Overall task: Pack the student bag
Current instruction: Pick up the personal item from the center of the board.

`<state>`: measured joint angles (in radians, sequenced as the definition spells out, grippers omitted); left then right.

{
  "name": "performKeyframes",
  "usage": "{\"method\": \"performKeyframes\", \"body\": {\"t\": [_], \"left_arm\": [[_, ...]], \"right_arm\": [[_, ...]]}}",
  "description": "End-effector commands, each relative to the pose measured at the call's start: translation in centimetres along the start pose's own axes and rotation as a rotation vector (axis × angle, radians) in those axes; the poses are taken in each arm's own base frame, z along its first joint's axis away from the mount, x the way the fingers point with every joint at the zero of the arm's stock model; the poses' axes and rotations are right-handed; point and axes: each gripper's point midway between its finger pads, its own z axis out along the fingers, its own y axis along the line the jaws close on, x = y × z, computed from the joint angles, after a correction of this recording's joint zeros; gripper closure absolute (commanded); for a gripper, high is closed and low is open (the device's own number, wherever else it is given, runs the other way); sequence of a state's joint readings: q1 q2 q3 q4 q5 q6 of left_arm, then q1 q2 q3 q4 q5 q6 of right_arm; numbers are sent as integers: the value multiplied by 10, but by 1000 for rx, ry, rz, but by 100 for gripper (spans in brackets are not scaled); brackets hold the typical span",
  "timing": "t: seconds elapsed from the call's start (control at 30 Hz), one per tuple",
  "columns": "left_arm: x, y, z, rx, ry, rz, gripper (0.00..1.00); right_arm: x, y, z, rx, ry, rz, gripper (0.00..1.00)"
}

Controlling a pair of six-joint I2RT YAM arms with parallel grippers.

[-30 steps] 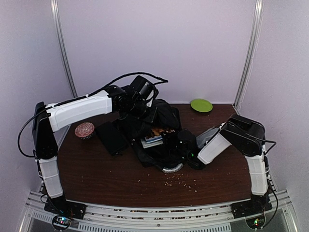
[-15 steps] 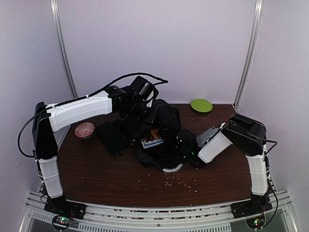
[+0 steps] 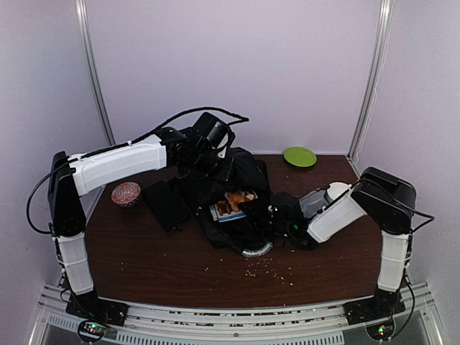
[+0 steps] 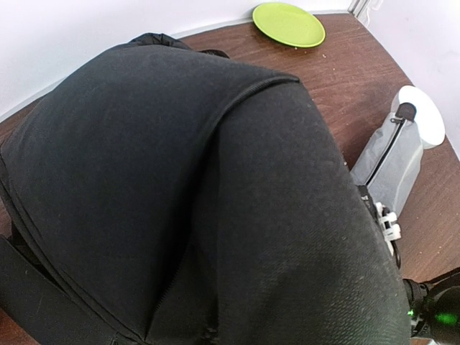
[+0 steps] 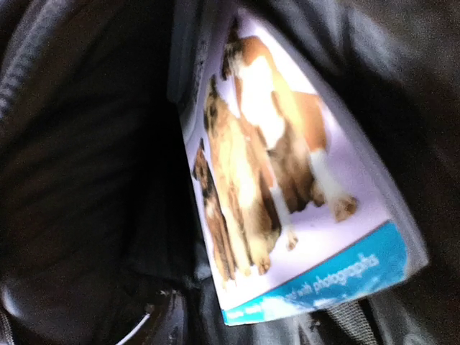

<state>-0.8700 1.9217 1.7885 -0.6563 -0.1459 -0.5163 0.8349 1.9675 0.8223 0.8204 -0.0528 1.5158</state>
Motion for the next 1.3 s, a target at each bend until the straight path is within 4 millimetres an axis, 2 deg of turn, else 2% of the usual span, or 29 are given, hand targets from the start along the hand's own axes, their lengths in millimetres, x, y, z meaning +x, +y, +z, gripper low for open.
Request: {"method": "performKeyframes", "body": {"t": [0.0,0.07,0.23,0.33,0.47,0.53,0.6,0.67,0.77,0.97,1.17,1.27], "left_arm": [[-49,-25,-32,124,-174,-49,100],[-49,-25,-32,128,-172,-49,100],[-46,-27,-31,138,-165,-49,100],[-45,-29,-31,152,-162,-49,100],[-44,-30,-30,156,-157,-46,100],[-42,-29,-29,153,-155,-44,100],[-41,-27,-28,146,-155,-40,100],[-41,-26,-28,134,-155,-39,100],[-42,-23,-27,124,-159,-42,100],[-43,-21,-24,112,-162,-49,100],[-43,-15,-25,84,-160,-50,100],[-42,-12,-26,72,-163,-48,89]], "right_arm": [[-2,-15,-4,94,9,-81,65],[-3,-13,-1,83,7,-71,78],[-6,-3,10,66,6,-69,95],[-8,2,18,67,2,-74,100],[-11,3,29,75,5,-83,100],[-12,2,31,75,10,-85,95],[-13,4,30,67,17,-97,81],[-12,7,23,66,23,-119,63],[-10,19,12,51,39,-142,48],[-3,34,-10,32,71,-177,40],[7,39,-38,43,119,-256,38],[24,39,-64,23,174,-308,39]]}}
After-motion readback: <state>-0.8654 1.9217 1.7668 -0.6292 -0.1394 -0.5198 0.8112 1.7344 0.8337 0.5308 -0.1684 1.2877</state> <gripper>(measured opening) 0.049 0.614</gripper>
